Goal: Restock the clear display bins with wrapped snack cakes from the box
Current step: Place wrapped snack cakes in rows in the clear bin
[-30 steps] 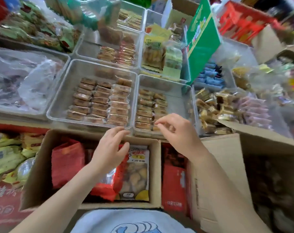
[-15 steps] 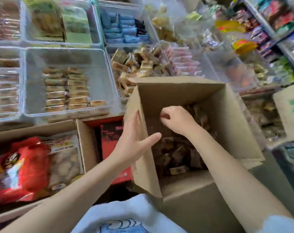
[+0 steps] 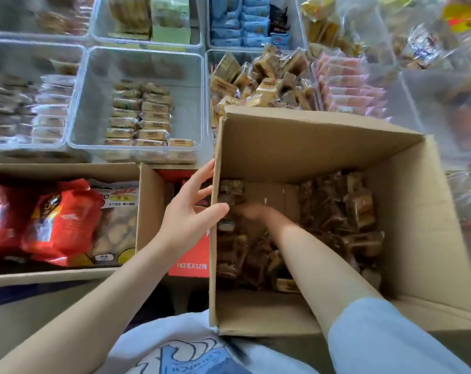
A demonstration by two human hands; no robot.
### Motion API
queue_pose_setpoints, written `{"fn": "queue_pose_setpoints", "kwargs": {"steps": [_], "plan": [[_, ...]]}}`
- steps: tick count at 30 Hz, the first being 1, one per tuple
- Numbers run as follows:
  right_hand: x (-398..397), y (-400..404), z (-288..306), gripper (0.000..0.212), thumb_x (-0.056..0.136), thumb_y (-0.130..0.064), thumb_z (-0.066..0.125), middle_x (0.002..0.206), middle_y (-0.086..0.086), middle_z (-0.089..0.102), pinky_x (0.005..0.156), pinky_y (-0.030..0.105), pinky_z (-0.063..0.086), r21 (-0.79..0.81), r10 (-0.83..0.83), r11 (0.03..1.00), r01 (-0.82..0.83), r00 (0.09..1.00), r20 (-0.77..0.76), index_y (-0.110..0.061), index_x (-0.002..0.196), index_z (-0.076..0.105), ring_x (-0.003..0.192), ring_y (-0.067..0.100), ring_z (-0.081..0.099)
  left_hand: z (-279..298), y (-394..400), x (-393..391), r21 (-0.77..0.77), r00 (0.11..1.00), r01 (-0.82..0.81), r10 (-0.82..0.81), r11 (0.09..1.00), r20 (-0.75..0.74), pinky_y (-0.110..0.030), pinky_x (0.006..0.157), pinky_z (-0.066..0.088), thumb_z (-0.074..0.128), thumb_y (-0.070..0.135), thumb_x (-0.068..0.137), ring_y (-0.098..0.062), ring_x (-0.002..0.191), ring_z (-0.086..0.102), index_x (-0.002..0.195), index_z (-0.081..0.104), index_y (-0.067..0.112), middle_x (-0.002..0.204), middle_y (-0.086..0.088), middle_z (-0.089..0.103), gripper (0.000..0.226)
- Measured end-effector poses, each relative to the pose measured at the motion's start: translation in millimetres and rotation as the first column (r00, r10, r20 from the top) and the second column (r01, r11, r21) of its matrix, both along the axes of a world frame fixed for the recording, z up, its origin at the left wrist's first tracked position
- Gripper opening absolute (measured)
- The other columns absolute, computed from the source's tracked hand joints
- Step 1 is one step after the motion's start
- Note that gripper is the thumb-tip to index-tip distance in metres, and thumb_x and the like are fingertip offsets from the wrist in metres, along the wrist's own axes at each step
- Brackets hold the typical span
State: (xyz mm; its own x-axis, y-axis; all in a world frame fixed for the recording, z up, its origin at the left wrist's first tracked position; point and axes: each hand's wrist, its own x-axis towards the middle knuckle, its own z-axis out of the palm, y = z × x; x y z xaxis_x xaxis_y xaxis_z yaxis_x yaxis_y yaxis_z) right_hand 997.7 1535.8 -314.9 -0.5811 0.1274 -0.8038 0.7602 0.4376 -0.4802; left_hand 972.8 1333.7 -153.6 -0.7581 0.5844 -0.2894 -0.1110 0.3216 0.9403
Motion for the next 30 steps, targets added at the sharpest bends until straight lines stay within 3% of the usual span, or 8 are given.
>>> {"fn": "queue_pose_setpoints", "kwargs": {"steps": [4, 7, 9, 13, 16, 20, 26, 30], "plan": [[-5, -24, -5, 0.047, 0.099, -0.025, 0.058, 0.14, 0.014, 0.054, 0.099, 0.043, 0.05, -0.139, -0.359, 0.922, 0.361, 0.932, 0.041, -0.009, 0.142, 0.049, 0.127, 0.034, 0.055, 0, 0, 1, 0.002, 1.0, -0.001, 0.001, 1.0, 0.02, -0.042, 0.101, 0.054, 0.064, 0.049, 0.073, -0.012, 0.134, 0.052, 0.144, 0.036, 0.06, 0.147, 0.021, 0.05, 0.077], [-11, -28, -11, 0.043, 0.09, -0.03, 0.069, 0.126, 0.013, 0.065, 0.091, 0.042, 0.055, -0.142, -0.442, 0.886, 0.442, 0.897, 0.033, -0.012, 0.128, 0.062, 0.111, 0.03, 0.064, 0, 0, 2, 0.008, 1.0, 0.003, -0.003, 1.0, 0.022, -0.044, 0.103, 0.053, 0.064, 0.051, 0.073, -0.013, 0.134, 0.051, 0.145, 0.037, 0.059, 0.148, 0.021, 0.049, 0.078], [-15, -21, -22, 0.044, 0.084, -0.032, 0.074, 0.123, 0.013, 0.067, 0.09, 0.041, 0.057, -0.129, -0.402, 0.906, 0.402, 0.915, 0.029, -0.012, 0.122, 0.066, 0.106, 0.027, 0.066, -1, 0, 2, 0.017, 0.999, 0.01, -0.011, 1.0, 0.032, -0.043, 0.103, 0.053, 0.065, 0.05, 0.072, -0.012, 0.135, 0.051, 0.145, 0.037, 0.059, 0.148, 0.021, 0.05, 0.078], [-19, 8, 21, 0.042, 0.084, -0.012, 0.078, 0.121, 0.01, 0.069, 0.063, 0.021, 0.053, -0.142, -0.355, 0.931, 0.338, 0.926, -0.129, -0.009, 0.124, 0.066, 0.101, 0.019, 0.065, -2, 0, 1, 0.027, 0.999, 0.03, -0.031, 0.999, 0.03, -0.045, 0.104, 0.051, 0.065, 0.05, 0.074, -0.012, 0.135, 0.05, 0.144, 0.036, 0.061, 0.147, 0.021, 0.05, 0.076], [-6, 35, 80, 0.028, 0.09, -0.027, 0.073, 0.11, 0.006, 0.071, 0.074, 0.028, 0.054, -0.201, -0.443, 0.893, 0.402, 0.864, -0.24, -0.015, 0.114, 0.067, 0.1, 0.02, 0.066, -2, 2, -1, 0.011, 0.999, 0.043, -0.043, 0.999, 0.014, -0.046, 0.107, 0.049, 0.065, 0.056, 0.074, -0.009, 0.135, 0.05, 0.143, 0.034, 0.063, 0.148, 0.025, 0.048, 0.077], [19, 50, 152, 0.038, 0.093, -0.036, 0.067, 0.118, 0.003, 0.072, 0.095, 0.037, 0.052, -0.394, -0.556, 0.815, 0.424, 0.764, -0.327, -0.017, 0.126, 0.062, 0.115, 0.024, 0.065, 5, 1, -11, -0.055, 0.996, 0.086, -0.087, 0.995, -0.024, -0.042, 0.106, 0.05, 0.07, 0.058, 0.076, -0.004, 0.13, 0.05, 0.148, 0.035, 0.052, 0.149, 0.025, 0.043, 0.08], [33, 2, 229, 0.041, 0.091, -0.032, 0.064, 0.121, 0.011, 0.069, 0.095, 0.043, 0.052, -0.593, -0.594, 0.753, 0.286, 0.682, -0.426, -0.015, 0.128, 0.062, 0.115, 0.028, 0.066, 44, -2, -36, 0.02, 0.867, 0.214, -0.181, 0.977, -0.464, -0.026, 0.099, 0.046, 0.074, 0.056, 0.075, -0.01, 0.137, 0.041, 0.154, 0.027, 0.043, 0.153, 0.015, 0.036, 0.093], [11, -43, 260, 0.037, 0.09, -0.026, 0.07, 0.11, 0.005, 0.073, 0.084, 0.033, 0.058, -0.385, -0.399, 0.904, 0.188, 0.693, -0.6, -0.022, 0.126, 0.062, 0.102, 0.018, 0.07, 67, -16, -63, 0.259, 0.972, 0.183, -0.136, 0.948, -0.191, -0.028, 0.09, 0.056, 0.083, 0.041, 0.081, -0.01, 0.114, 0.065, 0.144, 0.039, 0.042, 0.126, 0.006, 0.065, 0.077]]}}
